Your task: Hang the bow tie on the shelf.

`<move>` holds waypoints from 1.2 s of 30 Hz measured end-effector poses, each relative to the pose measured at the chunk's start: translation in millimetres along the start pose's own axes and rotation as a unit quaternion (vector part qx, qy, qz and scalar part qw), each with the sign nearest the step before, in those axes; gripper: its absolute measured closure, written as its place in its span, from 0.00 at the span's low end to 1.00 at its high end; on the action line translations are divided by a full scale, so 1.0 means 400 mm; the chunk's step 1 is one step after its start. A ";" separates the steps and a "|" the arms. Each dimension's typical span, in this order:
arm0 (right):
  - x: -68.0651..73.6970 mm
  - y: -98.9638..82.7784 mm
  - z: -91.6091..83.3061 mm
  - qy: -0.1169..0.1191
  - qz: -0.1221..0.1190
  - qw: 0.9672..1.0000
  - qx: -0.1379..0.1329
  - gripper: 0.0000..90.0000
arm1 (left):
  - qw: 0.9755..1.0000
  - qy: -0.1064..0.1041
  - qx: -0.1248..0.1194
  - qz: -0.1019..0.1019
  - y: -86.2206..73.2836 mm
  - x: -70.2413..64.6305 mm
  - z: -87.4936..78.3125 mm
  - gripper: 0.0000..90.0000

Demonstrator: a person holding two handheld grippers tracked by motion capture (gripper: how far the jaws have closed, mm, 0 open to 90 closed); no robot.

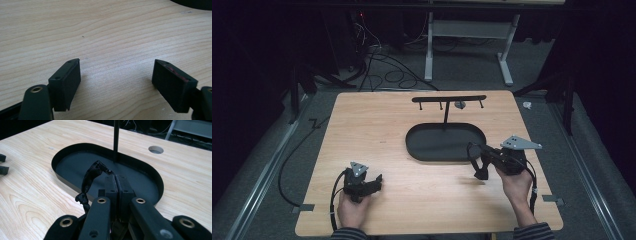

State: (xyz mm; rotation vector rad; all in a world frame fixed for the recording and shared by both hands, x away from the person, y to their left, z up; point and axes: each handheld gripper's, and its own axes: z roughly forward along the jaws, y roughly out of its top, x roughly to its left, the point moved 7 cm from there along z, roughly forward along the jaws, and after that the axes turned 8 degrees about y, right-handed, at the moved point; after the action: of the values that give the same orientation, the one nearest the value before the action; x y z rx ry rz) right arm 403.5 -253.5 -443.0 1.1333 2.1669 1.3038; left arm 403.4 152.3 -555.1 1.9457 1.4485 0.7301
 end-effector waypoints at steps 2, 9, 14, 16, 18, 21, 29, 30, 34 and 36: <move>0.000 0.006 0.001 0.000 -0.002 1.000 -0.003 1.00 | 1.000 0.000 0.000 0.000 0.000 0.000 0.000 0.26; -0.001 0.027 0.005 0.002 -0.001 1.000 -0.011 1.00 | 1.000 0.000 0.000 0.000 0.000 0.000 0.000 0.26; -0.004 0.040 0.013 0.004 0.002 1.000 -0.007 1.00 | 1.000 0.000 0.000 0.000 0.000 0.000 0.000 0.26; -0.005 0.045 0.016 0.007 0.006 1.000 -0.009 1.00 | 1.000 0.000 0.000 0.000 0.000 0.000 0.000 0.26; -0.006 0.053 0.020 0.013 0.009 1.000 -0.013 1.00 | 1.000 0.000 0.000 0.000 0.000 0.000 0.000 0.26; -0.006 0.065 0.026 0.017 0.011 1.000 -0.017 1.00 | 1.000 0.000 0.000 0.000 0.000 0.000 0.000 0.26; -0.009 0.097 0.041 0.021 0.012 1.000 -0.019 1.00 | 1.000 0.000 0.000 0.000 0.000 0.000 0.000 0.26; -0.010 0.103 0.041 0.020 0.011 1.000 -0.018 1.00 | 1.000 0.000 0.000 0.000 0.000 0.000 0.000 0.26; -0.015 0.126 0.037 0.019 0.008 1.000 -0.022 1.00 | 1.000 0.000 0.000 0.000 0.000 0.000 0.000 0.26; -0.018 0.137 0.036 0.015 0.005 1.000 -0.021 1.00 | 1.000 0.000 0.000 0.000 0.000 0.000 0.000 0.26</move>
State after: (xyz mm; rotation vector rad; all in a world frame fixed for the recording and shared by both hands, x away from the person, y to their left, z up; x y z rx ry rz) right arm 441.7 -237.3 -404.0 1.1157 2.1478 1.3735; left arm 403.4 152.3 -555.1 1.9457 1.4486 0.7298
